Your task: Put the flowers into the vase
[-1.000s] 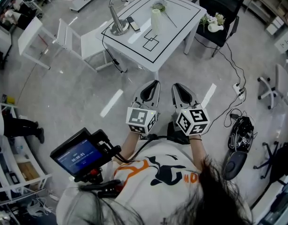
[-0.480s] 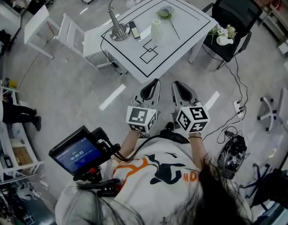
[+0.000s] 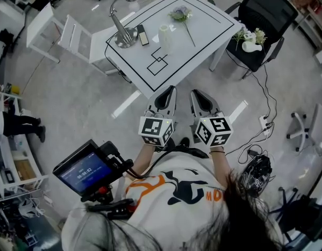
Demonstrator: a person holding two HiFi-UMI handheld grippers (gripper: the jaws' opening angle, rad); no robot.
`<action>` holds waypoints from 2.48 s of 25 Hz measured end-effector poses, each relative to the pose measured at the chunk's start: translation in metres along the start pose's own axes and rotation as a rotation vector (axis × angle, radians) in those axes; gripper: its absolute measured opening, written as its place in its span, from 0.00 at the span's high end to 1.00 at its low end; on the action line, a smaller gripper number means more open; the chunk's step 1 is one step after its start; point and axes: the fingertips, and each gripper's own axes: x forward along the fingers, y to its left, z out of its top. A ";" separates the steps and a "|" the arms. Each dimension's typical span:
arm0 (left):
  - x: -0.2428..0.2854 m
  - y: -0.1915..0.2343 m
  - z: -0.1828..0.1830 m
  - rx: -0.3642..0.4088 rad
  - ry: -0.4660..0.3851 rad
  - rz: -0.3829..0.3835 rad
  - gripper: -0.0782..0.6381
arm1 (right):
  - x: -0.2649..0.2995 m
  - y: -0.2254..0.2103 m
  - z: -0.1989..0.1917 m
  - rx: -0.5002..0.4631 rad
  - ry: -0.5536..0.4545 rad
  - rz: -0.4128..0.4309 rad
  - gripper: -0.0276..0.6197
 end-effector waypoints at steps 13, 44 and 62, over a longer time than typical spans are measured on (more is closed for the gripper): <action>0.038 0.012 -0.004 0.010 0.032 0.025 0.86 | 0.030 -0.028 -0.001 0.036 0.041 0.021 0.91; 0.163 0.154 0.026 -0.005 0.023 -0.005 0.76 | 0.243 -0.115 0.068 -0.095 0.133 -0.008 0.89; 0.180 0.176 0.004 -0.070 0.064 0.073 0.64 | 0.393 -0.223 0.034 -0.246 0.429 0.021 0.72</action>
